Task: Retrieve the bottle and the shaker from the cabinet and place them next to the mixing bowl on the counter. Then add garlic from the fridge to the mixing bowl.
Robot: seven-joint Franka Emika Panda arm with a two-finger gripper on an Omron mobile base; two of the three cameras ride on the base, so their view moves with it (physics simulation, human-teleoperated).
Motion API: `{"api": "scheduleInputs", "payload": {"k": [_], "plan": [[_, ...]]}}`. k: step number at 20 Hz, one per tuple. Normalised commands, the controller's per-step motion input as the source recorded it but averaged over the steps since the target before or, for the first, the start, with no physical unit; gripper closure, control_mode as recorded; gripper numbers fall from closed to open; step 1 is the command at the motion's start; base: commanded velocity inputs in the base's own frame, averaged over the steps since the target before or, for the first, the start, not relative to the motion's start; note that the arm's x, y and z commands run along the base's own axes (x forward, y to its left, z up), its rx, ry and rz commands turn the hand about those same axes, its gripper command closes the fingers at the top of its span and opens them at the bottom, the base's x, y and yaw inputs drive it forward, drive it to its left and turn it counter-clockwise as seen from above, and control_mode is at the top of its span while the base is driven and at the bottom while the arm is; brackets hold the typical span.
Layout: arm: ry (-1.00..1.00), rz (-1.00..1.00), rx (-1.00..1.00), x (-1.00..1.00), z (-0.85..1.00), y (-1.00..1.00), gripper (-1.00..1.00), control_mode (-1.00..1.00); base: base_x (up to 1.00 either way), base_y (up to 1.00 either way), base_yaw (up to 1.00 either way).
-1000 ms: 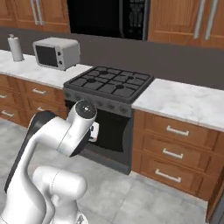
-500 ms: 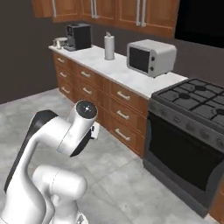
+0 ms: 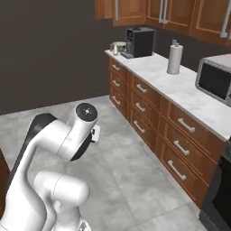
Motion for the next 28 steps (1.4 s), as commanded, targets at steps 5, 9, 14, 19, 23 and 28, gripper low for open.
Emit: {"api": "scheduleInputs", "payload": {"k": [5,9,14,19,23,28], "plan": [[0.0,0.0,0.0,0.0,0.0,0.0,1.0,1.0,1.0,-0.19,0.2],[0.0,0.0,0.0,0.0,0.0,0.0,1.0,1.0,1.0,-0.39,0.17],[0.0,0.0,0.0,0.0,0.0,0.0,1.0,1.0,1.0,-0.19,0.13],[0.0,0.0,0.0,0.0,0.0,0.0,1.0,1.0,1.0,0.05,0.05],[0.0,0.0,0.0,0.0,0.0,0.0,1.0,1.0,1.0,0.61,0.0],[0.0,0.0,0.0,0.0,0.0,0.0,1.0,1.0,1.0,0.81,-0.04]]}}
